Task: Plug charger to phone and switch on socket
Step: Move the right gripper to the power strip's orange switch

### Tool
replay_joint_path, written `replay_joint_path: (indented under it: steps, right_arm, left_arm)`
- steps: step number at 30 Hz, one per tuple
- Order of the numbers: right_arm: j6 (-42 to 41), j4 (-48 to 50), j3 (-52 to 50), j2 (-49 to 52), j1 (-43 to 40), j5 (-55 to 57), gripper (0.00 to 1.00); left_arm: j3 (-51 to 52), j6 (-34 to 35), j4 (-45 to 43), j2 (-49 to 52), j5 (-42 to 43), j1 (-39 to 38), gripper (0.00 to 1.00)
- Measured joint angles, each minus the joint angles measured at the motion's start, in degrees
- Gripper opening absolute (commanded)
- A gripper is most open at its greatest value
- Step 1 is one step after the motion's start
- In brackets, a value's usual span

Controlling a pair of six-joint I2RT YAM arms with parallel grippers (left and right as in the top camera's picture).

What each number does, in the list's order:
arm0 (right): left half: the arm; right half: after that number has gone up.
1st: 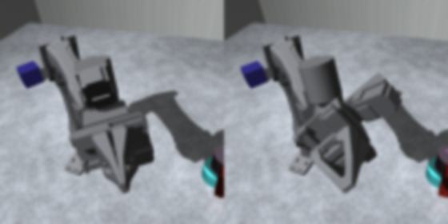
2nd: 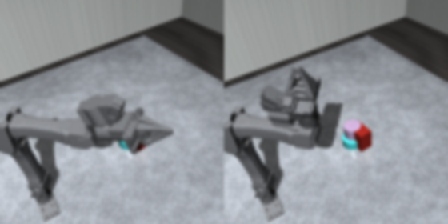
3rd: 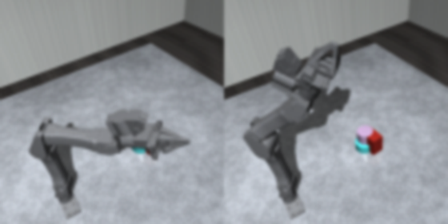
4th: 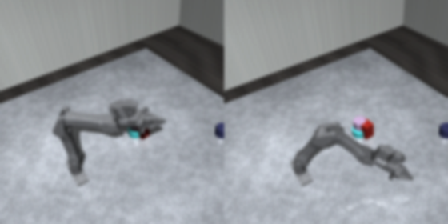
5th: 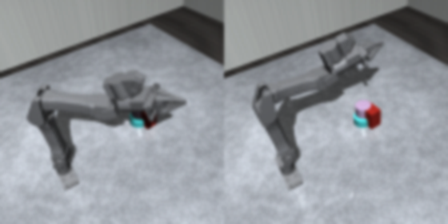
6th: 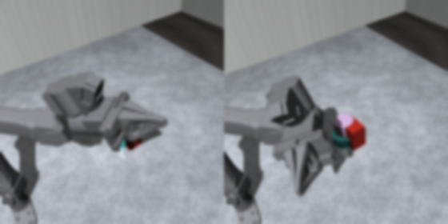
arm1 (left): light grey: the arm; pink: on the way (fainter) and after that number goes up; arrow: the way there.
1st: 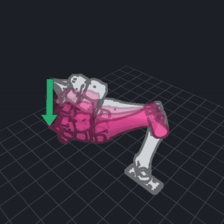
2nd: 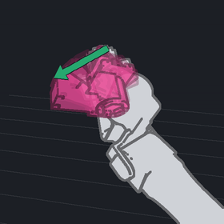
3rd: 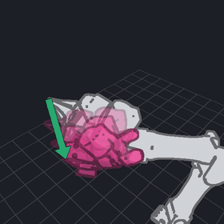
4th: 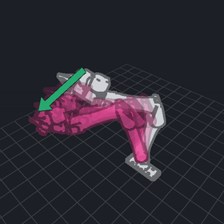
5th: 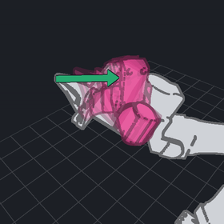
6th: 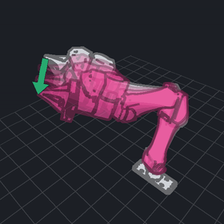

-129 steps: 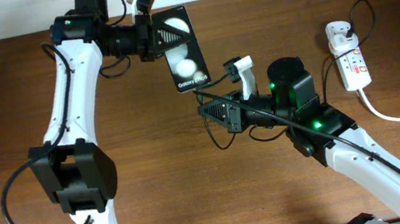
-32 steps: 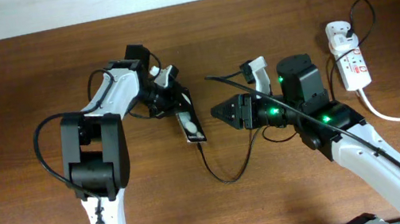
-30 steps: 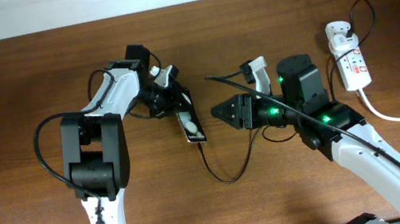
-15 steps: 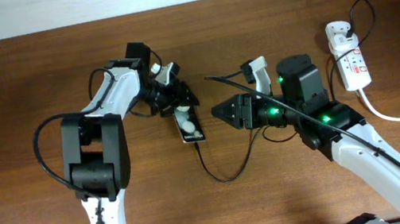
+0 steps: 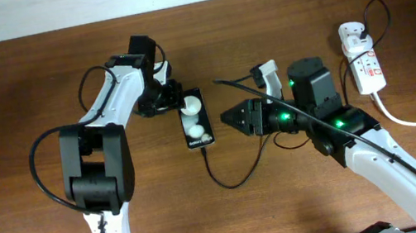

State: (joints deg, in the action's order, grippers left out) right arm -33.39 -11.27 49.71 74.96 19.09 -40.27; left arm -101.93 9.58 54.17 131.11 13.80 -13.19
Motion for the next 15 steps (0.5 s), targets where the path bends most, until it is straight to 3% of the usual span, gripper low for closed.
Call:
replay_joint_path:
  steps: [6, 10, 11, 12, 15]
  right_arm:
    - [2.1, -5.9, 0.0, 0.1, 0.0, 2.8, 0.47]
    - [2.4, -9.7, 0.0, 0.1, 0.0, 7.0, 0.47]
    - [2.8, -11.3, 0.0, 0.1, 0.0, 8.6, 0.47]
    - [4.6, -12.8, 0.0, 0.1, 0.0, 10.2, 0.46]
    - [7.5, -17.4, 0.0, 0.1, -0.2, 13.8, 0.38]
  left_arm:
    - [-12.3, 0.1, 8.3, 0.0, -6.8, 0.2, 0.7]
    - [-19.8, 0.1, 10.1, -13.4, -7.1, 0.2, 0.71]
    - [-20.2, 0.1, 10.1, -18.3, -7.2, 0.2, 0.93]
    - [-20.5, 0.1, 10.3, -21.9, -7.4, 0.2, 0.99]
    - [-20.6, 0.3, 12.3, -27.3, -8.7, 0.2, 0.99]
